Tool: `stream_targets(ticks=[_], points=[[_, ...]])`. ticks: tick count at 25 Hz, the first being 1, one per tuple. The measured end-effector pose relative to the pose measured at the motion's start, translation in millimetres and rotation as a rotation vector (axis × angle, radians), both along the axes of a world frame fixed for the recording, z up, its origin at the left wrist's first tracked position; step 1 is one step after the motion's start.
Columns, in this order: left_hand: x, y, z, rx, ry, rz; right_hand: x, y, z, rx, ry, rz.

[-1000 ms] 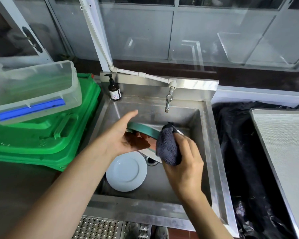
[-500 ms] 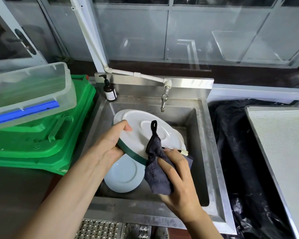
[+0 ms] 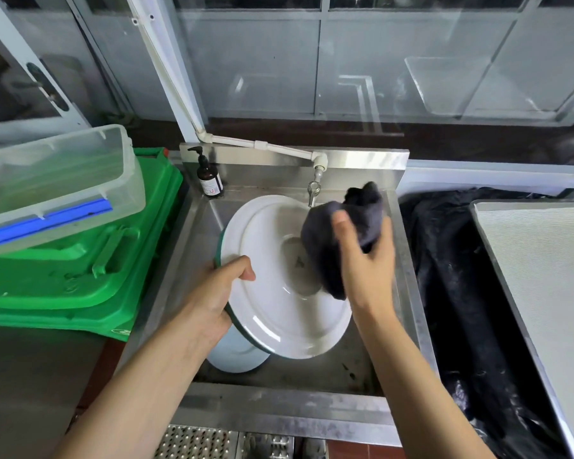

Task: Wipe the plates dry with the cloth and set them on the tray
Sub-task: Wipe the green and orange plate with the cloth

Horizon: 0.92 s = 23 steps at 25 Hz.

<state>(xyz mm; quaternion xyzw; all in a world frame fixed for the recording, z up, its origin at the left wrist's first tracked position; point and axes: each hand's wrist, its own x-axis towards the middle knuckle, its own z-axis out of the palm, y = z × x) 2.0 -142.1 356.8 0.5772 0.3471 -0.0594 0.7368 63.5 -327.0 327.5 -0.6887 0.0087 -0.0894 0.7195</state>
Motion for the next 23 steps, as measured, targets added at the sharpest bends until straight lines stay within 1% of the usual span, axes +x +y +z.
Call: stream_targets(ticks=[1, 2, 3, 6, 7, 9, 11, 12, 13, 16, 17, 18, 20, 21, 22, 23], points=[[-2, -1, 1, 0.027, -0.015, -0.012, 1, 2, -8, -0.193, -0.002, 0.090], [-4, -2, 2, 0.049, -0.028, -0.028, -1, 4, -18, -0.339, -0.013, 0.139], [-6, -2, 3, 0.073, -0.042, -0.049, -2, 6, -27, -0.371, -0.014, 0.133], [-7, -5, 4, 0.190, -0.081, -0.126, 0, 17, -35, -0.133, 0.048, -0.018], [-6, -7, 5, 0.227, -0.098, -0.151, 0, 25, -32, -0.096, 0.023, -0.029], [-1, -10, 6, 0.257, -0.140, -0.162, -9, 43, -28, -0.087, -0.085, 0.058], [3, -8, 6, 0.244, -0.182, -0.134, -20, 53, -28, -0.085, -0.179, 0.249], [3, -6, 6, 0.248, -0.194, -0.132, -17, 51, -26, -0.067, -0.193, 0.305], [3, -3, 7, 0.258, -0.194, -0.140, -10, 47, -25, -0.046, -0.182, 0.295], [-1, -4, 6, 0.268, -0.199, -0.179, 6, 40, -19, 0.073, 0.002, 0.046], [-2, -6, 6, 0.273, -0.209, -0.183, 2, 43, -17, 0.097, 0.030, 0.029], [-1, -8, 5, 0.276, -0.219, -0.175, -6, 49, -16, 0.093, 0.011, 0.080], [1, -9, 4, 0.250, -0.255, -0.138, -24, 63, -16, 0.058, -0.113, 0.284], [1, -7, 4, 0.243, -0.264, -0.134, -24, 64, -17, 0.056, -0.160, 0.331], [0, -5, 5, 0.248, -0.267, -0.145, -17, 61, -15, 0.063, -0.171, 0.310], [-1, -2, 5, 0.258, -0.264, -0.160, -7, 56, -14, 0.079, -0.135, 0.236]])
